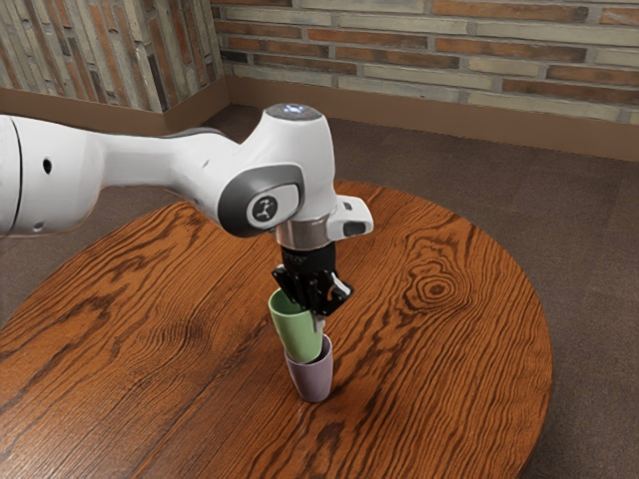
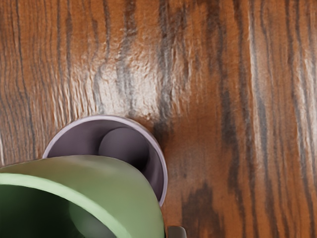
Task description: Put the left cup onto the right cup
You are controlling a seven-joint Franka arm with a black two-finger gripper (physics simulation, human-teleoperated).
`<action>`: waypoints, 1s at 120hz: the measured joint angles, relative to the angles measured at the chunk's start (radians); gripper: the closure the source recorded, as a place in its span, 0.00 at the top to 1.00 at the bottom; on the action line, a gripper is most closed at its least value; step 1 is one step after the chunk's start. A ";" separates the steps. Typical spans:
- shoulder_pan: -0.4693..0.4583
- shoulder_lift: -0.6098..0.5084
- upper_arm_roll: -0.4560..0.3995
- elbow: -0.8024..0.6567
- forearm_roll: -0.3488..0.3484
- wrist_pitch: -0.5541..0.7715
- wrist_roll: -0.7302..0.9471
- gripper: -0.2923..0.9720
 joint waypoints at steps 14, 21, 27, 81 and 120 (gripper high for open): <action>0.000 0.004 0.000 0.000 0.000 0.001 -0.004 0.15; 0.001 0.005 0.000 0.000 0.000 0.002 -0.005 0.15; 0.001 0.011 0.000 0.000 0.001 0.002 -0.007 0.15; 0.005 0.022 0.000 0.001 0.025 0.039 -0.014 0.15; 0.008 0.045 0.000 -0.003 0.027 0.061 -0.016 0.15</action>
